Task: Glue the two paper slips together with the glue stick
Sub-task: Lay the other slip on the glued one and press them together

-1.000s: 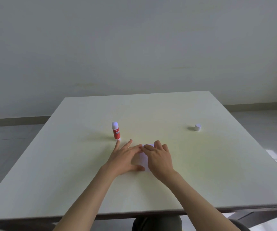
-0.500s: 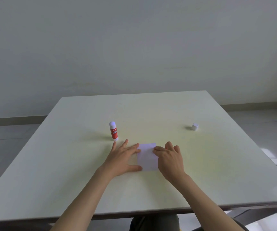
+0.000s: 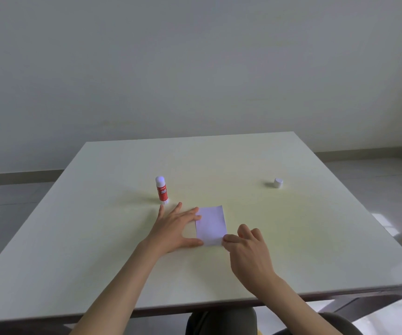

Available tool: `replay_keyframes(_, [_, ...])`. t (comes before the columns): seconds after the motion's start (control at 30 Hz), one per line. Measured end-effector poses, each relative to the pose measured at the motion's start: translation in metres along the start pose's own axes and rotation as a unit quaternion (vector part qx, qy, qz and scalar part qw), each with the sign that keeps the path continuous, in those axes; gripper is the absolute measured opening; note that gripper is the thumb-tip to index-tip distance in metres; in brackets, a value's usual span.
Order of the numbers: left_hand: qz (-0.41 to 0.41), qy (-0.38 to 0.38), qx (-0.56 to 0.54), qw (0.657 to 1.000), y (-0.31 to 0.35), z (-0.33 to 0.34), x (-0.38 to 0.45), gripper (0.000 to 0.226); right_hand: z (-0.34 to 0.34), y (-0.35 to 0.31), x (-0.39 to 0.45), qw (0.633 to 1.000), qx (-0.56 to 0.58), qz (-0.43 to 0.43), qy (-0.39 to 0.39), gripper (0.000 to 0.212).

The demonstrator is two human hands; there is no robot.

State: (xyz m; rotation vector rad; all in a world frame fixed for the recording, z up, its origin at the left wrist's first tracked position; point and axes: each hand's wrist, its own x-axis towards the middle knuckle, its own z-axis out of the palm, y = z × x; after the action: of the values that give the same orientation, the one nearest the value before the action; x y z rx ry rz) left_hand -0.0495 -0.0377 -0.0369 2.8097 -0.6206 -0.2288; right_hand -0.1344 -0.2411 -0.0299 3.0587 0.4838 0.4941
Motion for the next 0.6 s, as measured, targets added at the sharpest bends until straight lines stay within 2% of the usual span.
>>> replay_keyframes(0.33, [0.001, 0.024, -0.013, 1.0, -0.002, 0.004, 0.002, 0.077, -0.001, -0.028, 0.029, 0.998, 0.034, -0.046, -0.027, 0.032])
replay_keyframes(0.47, [0.011, 0.026, 0.009, 1.0, -0.005, 0.005, 0.002, 0.078, 0.004, -0.025, 0.034, 0.998, 0.033, -0.038, -0.037, 0.035])
replay_keyframes(0.6, [0.007, 0.024, 0.015, 1.0, -0.004, 0.005, 0.002, 0.074, 0.003, -0.022, 0.043, 0.998, 0.031, -0.009, -0.053, 0.028])
